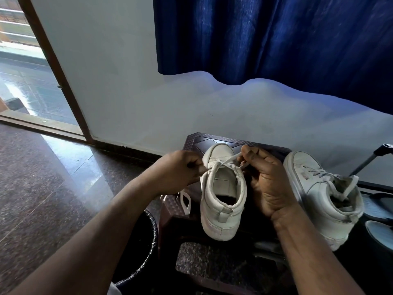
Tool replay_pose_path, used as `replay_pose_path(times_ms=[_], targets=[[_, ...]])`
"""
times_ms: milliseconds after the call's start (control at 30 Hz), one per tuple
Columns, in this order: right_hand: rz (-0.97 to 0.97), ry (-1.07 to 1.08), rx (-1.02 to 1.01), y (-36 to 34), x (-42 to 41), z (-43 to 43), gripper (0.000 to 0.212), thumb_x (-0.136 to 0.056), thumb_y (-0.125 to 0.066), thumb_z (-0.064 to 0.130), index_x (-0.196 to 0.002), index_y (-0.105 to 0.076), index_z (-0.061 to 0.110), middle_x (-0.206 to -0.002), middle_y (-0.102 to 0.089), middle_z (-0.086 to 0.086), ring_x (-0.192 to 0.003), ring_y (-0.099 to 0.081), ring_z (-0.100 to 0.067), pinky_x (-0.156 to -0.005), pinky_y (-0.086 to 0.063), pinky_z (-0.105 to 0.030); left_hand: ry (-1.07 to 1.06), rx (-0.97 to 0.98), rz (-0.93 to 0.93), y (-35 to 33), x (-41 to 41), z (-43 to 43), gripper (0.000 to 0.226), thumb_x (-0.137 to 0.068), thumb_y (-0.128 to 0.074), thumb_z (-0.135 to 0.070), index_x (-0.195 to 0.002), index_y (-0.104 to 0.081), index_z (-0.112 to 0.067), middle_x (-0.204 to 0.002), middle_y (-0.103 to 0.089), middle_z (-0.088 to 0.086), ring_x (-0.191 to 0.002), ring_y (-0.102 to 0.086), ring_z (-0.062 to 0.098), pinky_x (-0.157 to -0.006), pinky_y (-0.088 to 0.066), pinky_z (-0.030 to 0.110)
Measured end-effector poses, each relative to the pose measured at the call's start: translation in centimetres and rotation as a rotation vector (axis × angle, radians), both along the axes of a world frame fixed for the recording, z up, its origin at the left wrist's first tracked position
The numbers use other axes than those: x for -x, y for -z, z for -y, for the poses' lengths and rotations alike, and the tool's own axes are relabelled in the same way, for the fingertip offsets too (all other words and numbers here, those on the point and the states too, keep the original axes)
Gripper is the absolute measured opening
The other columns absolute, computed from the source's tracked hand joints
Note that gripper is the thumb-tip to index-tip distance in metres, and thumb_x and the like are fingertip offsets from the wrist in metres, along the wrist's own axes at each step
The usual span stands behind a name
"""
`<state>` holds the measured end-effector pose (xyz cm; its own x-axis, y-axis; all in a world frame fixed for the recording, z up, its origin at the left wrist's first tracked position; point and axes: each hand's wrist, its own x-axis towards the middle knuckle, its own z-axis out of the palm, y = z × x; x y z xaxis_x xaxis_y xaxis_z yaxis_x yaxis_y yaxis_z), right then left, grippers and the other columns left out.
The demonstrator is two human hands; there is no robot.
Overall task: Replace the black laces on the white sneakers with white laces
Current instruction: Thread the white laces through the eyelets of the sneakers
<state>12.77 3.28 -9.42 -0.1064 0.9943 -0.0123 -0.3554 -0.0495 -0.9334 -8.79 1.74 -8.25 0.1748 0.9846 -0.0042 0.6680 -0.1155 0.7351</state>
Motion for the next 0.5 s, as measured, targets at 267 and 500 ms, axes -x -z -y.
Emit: replay_pose_path(times_ms=[267, 500], targets=[[0.116, 0.021, 0.003, 0.1, -0.7, 0.0, 0.019, -0.08, -0.078, 0.033, -0.07, -0.071, 0.018, -0.071, -0.061, -0.001, -0.065, -0.05, -0.012, -0.068, -0.043, -0.029, -0.017, 0.023, -0.1, 0.4, 2.5, 0.3, 0.016, -0.093, -0.075, -0.035, -0.081, -0.07, -0.026, -0.066, -0.062, -0.016, -0.061, -0.05, -0.001, -0.065, -0.042, 0.024], [0.236, -0.09, -0.052, 0.1, -2.0, 0.3, 0.021, -0.079, -0.075, 0.028, -0.09, -0.078, 0.011, -0.09, -0.075, -0.008, -0.082, -0.063, -0.018, -0.082, -0.05, -0.034, 0.025, -0.098, 0.103, 0.0, -0.2, 0.7, 0.007, -0.09, -0.08, -0.031, -0.093, -0.075, -0.027, -0.079, -0.069, -0.017, -0.069, -0.057, -0.003, -0.07, -0.047, 0.018]])
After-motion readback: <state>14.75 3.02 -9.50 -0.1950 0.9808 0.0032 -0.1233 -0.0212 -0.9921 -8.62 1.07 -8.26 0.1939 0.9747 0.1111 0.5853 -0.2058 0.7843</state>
